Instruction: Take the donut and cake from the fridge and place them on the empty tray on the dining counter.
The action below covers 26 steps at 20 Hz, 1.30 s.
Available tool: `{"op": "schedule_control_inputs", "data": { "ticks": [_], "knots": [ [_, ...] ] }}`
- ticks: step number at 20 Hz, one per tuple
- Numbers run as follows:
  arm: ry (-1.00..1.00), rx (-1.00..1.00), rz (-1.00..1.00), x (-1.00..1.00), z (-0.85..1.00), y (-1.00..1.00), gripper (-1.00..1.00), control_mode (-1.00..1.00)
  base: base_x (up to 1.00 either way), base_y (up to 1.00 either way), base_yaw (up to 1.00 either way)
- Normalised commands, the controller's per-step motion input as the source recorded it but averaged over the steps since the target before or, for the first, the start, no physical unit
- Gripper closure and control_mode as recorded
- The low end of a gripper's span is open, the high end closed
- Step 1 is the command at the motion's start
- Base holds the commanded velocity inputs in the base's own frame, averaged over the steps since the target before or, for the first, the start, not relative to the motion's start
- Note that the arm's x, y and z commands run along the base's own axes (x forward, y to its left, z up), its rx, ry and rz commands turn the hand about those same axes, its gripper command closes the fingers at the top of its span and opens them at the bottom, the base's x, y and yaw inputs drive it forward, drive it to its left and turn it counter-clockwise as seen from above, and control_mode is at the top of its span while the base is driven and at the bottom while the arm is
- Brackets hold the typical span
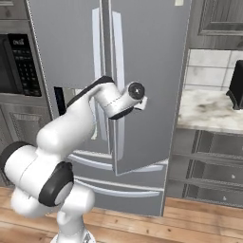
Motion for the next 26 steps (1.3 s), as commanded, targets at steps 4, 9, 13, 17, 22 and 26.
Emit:
{"op": "schedule_control_inputs", "data": {
  "ticks": [4,9,13,17,22,26],
  "knots": [
    [0.0,0.1,0.0,-0.71,0.0,-0.85,1.0,-1.0,0.0,0.0,0.0],
    [0.0,0.11,0.0,-0.58,-0.01,-0.83,1.0,-1.0,0.0,0.0,0.0],
    [0.0,0.09,0.0,-0.38,-0.04,-0.7,1.0,-1.0,0.0,0.0,0.0],
    [0.0,0.07,0.0,-0.31,-0.05,-0.66,1.0,-1.0,0.0,0.0,0.0],
    [0.0,0.06,0.0,-0.28,-0.08,-0.6,1.0,-1.0,0.0,0.0,0.0],
    [0.0,0.02,0.0,-0.29,-0.13,-0.45,1.0,-1.0,0.0,0.0,0.0]
  ]
}}
